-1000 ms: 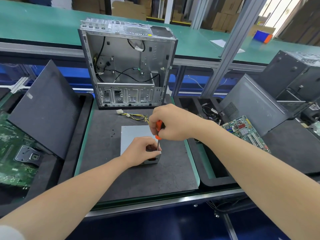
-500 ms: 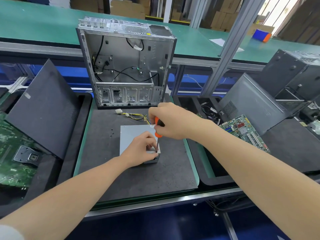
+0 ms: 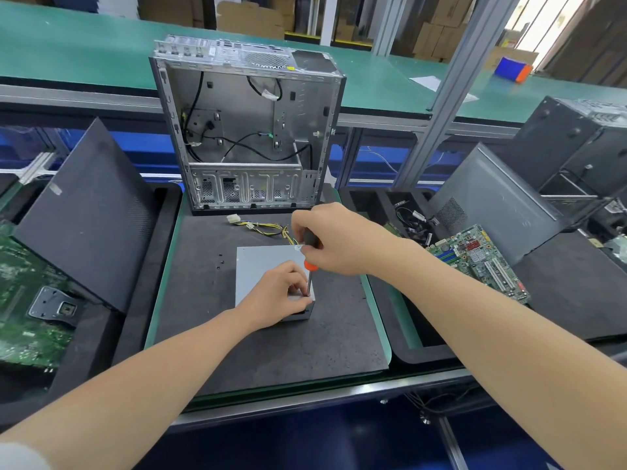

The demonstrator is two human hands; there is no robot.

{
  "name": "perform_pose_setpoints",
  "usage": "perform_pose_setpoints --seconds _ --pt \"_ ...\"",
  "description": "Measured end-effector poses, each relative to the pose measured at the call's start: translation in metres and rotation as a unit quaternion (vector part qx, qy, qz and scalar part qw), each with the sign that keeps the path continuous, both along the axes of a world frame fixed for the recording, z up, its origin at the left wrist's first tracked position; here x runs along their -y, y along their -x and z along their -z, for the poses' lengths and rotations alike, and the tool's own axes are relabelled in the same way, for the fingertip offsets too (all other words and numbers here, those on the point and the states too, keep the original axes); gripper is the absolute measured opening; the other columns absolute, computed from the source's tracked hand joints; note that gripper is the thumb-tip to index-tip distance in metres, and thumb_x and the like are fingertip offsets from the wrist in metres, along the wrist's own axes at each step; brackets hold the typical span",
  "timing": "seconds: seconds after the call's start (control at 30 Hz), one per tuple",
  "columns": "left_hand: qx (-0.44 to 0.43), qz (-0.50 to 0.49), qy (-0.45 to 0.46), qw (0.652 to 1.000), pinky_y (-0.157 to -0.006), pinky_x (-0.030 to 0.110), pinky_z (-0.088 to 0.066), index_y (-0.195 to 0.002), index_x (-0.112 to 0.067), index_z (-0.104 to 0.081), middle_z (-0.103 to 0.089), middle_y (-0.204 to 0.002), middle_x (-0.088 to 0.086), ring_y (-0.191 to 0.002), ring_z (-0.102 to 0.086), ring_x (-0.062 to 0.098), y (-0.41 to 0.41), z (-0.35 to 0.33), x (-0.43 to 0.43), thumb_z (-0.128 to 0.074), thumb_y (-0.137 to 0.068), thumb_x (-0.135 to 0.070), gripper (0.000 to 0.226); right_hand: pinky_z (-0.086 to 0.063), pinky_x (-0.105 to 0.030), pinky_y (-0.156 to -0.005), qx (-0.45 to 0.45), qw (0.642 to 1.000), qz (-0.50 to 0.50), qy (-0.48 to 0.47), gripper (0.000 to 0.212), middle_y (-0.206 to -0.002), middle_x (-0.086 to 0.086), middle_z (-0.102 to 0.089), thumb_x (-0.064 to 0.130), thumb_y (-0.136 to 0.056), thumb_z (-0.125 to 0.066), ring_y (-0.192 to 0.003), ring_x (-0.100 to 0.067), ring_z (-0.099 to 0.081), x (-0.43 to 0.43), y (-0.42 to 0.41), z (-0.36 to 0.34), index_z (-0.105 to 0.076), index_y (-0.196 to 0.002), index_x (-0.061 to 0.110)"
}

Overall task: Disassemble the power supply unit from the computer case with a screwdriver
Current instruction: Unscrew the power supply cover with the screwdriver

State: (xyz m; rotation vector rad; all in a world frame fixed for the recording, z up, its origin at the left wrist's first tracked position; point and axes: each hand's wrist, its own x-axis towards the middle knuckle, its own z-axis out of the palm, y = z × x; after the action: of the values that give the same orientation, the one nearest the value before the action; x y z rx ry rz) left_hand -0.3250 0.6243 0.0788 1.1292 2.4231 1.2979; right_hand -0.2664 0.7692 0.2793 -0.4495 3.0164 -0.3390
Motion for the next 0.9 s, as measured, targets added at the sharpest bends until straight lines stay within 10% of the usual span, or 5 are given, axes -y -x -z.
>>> perform_pose_setpoints --seconds 0.6,0.9 --pt "0.012 -0.061 0.038 0.997 -0.069 0.015 -0.048 -0.082 -0.019 -0.065 -0.060 -0.089 -0.005 -0.068 -0.059 0.001 0.015 -0.024 0.015 -0.078 -0.090 -0.010 0.017 -0.050 -0.041 -0.074 -0.082 0.993 0.032 0.081 0.020 -0.082 0.004 -0.062 0.012 -0.082 -0.064 -0.090 -0.018 -0.052 0.004 0.008 -0.001 -0.057 -0.100 0.016" --pt "0.008 -0.295 0.043 0.955 -0.069 0.016 -0.043 -0.082 -0.022 -0.069 -0.068 -0.091 0.000 -0.071 -0.062 0.006 0.075 -0.017 0.086 -0.077 -0.089 -0.014 0.013 -0.045 -0.034 -0.061 -0.062 0.990 0.081 0.103 0.026 -0.080 0.005 -0.061 0.026 -0.084 -0.075 -0.075 -0.014 -0.055 0.031 0.042 0.019 -0.050 -0.083 0.021"
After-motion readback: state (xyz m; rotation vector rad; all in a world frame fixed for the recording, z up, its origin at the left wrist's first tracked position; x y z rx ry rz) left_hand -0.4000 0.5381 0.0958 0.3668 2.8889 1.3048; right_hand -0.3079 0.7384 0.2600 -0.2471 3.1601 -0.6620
